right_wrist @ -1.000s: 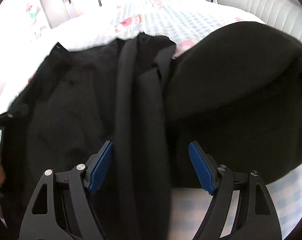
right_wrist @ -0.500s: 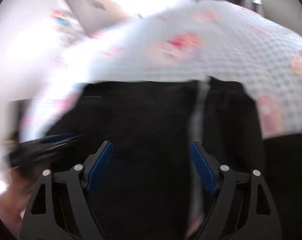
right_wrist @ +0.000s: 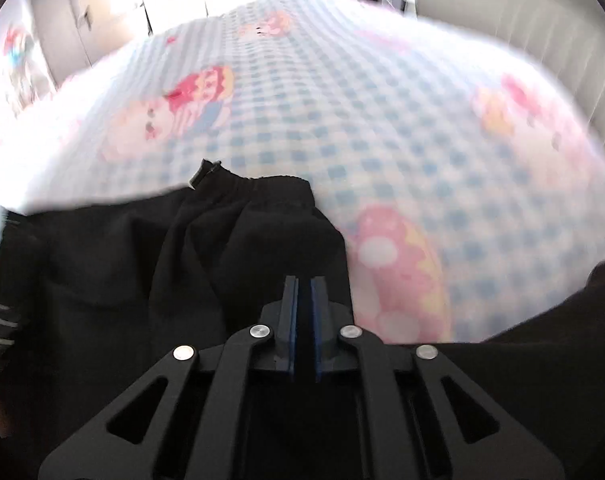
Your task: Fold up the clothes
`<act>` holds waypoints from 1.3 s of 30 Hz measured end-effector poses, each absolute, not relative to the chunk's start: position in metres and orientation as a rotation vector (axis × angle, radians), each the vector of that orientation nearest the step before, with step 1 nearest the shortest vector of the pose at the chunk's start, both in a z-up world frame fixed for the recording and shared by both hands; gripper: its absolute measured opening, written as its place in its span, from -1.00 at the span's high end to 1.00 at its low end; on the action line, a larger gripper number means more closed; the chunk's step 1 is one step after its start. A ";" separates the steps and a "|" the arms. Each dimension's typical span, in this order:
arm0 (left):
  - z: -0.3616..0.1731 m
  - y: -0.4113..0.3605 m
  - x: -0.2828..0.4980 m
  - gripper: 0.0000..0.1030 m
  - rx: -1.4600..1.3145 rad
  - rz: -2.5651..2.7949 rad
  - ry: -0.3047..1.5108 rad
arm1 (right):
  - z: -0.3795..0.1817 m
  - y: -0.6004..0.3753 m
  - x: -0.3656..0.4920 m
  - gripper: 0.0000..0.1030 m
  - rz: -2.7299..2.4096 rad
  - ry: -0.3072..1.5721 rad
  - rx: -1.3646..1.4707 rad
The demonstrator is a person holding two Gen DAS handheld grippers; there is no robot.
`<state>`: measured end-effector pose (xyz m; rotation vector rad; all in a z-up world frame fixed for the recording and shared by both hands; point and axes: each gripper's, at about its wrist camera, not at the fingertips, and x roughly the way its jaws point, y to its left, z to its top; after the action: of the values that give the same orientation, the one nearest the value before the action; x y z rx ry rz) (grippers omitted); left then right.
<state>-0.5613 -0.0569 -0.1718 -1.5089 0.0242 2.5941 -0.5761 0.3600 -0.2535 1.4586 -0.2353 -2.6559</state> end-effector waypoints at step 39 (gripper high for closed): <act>-0.145 -0.092 -0.356 -0.26 -1.704 2.309 -0.133 | -0.211 0.277 -0.342 0.05 -2.200 -0.266 1.353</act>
<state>-0.3565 -0.0916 -0.1449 -1.7035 -0.1331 2.3090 -0.3417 0.2772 -0.2114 1.3532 -0.2662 -2.2000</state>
